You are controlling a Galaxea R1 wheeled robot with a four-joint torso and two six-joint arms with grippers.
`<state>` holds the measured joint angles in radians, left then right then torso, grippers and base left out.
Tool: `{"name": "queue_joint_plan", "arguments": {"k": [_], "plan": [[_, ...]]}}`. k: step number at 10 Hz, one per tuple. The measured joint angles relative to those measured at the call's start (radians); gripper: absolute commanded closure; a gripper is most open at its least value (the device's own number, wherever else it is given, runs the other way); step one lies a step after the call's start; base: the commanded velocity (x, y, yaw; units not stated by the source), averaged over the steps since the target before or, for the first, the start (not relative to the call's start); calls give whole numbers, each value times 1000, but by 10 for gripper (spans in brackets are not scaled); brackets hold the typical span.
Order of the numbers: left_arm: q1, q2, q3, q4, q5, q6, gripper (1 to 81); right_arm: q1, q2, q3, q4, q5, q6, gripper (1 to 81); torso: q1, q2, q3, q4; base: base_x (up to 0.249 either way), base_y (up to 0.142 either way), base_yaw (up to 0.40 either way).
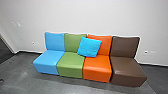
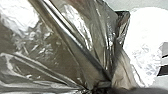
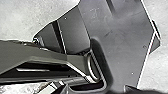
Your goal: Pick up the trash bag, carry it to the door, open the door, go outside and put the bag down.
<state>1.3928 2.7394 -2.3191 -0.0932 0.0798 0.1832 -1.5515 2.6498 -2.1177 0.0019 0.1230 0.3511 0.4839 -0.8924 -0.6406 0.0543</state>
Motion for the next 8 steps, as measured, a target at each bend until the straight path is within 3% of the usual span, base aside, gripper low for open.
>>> {"name": "queue_joint_plan", "arguments": {"k": [2,5,8], "plan": [[2,46,-46,0,5,3,811,0,22,-20,-1,0,-1,10,-32,52,32,0,0,0,0],[15,87,-131,0,11,14,811,-8,33,-65,-3,0,-2,10,-95,146,129,0,0,0,0],[25,106,-150,0,22,21,811,-16,58,-77,-4,-4,-2,10,-164,251,233,0,0,0,0]]}}
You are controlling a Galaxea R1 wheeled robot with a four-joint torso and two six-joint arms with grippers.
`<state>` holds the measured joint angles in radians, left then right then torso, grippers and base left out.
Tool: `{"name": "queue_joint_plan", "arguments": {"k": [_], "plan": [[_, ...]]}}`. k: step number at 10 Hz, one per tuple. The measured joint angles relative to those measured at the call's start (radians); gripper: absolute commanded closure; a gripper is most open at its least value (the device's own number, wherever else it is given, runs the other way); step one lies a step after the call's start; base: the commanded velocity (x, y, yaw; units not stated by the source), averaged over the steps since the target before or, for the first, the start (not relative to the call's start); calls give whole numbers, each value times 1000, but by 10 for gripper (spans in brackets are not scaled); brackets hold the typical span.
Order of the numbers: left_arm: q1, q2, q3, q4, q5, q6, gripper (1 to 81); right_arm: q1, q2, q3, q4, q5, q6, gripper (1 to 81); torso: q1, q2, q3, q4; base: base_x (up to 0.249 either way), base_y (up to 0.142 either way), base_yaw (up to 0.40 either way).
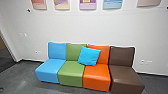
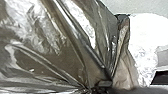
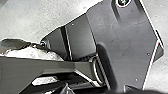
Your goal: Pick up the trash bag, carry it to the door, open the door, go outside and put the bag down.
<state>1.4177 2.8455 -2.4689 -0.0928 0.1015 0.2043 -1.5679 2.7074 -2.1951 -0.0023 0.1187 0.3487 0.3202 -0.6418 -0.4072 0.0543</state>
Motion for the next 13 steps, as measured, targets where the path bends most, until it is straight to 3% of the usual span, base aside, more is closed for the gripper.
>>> {"name": "queue_joint_plan", "arguments": {"k": [2,9,12,13], "plan": [[5,1,-17,0,3,0,811,0,36,-25,-3,-6,0,10,-44,66,61,0,0,0,0],[9,47,-99,0,1,0,811,-5,74,-82,-6,-7,0,10,-177,271,95,0,0,0,0],[10,53,-99,0,1,0,811,-3,77,-92,-6,-6,0,10,-227,349,171,0,0,0,0],[12,52,-99,0,1,1,811,-6,78,-94,-6,-7,0,10,-233,354,176,0,0,0,0]]}}
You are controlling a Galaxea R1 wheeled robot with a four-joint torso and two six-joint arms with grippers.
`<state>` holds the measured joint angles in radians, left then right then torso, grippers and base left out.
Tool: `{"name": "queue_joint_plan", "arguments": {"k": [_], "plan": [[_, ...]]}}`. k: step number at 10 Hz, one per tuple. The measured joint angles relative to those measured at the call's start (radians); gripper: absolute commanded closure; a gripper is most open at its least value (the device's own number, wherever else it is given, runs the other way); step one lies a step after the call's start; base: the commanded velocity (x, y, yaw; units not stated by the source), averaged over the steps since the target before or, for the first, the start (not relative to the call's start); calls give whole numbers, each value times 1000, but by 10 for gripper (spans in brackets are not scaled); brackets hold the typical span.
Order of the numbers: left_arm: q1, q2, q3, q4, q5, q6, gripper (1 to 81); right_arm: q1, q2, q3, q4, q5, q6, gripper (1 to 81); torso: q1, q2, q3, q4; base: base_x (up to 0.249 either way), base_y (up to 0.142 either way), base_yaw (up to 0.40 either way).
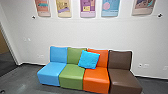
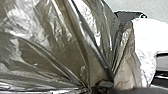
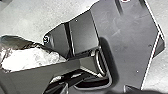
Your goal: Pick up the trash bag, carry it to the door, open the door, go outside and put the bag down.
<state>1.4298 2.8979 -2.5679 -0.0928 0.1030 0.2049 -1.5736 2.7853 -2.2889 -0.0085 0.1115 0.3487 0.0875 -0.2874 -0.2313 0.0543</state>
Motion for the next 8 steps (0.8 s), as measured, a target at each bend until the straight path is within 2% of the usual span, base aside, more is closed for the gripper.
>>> {"name": "queue_joint_plan", "arguments": {"k": [3,6,8], "plan": [[0,4,-8,0,1,0,811,0,16,-28,0,0,0,10,-4,5,5,0,0,0,0],[0,34,-67,0,1,0,811,0,41,-65,0,0,0,10,-4,5,5,0,0,0,0],[1,80,-130,0,2,0,811,-1,46,-73,-4,-2,0,10,-4,6,35,0,0,0,0]]}}
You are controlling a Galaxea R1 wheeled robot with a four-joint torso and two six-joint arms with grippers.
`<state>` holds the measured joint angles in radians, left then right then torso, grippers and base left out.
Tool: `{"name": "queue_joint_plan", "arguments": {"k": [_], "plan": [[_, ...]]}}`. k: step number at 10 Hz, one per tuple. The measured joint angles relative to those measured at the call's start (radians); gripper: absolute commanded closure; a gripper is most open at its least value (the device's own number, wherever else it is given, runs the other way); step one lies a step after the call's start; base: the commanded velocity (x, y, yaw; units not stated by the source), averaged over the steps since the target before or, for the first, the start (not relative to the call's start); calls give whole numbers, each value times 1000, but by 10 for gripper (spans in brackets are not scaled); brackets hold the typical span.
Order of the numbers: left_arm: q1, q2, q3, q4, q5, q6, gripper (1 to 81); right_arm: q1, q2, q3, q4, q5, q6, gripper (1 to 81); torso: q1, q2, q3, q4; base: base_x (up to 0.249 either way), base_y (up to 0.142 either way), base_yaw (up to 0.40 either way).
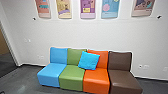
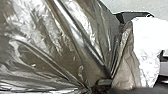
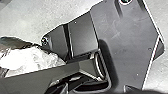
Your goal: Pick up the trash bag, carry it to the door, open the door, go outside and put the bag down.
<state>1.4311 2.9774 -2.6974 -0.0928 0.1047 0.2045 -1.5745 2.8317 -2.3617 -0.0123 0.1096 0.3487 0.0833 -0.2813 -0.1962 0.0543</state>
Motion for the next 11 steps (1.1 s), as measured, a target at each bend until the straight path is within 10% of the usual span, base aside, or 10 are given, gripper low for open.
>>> {"name": "queue_joint_plan", "arguments": {"k": [11], "plan": [[5,45,-55,0,-7,21,811,-1,39,-54,-14,-9,0,10,-64,150,19,0,0,0,0]]}}
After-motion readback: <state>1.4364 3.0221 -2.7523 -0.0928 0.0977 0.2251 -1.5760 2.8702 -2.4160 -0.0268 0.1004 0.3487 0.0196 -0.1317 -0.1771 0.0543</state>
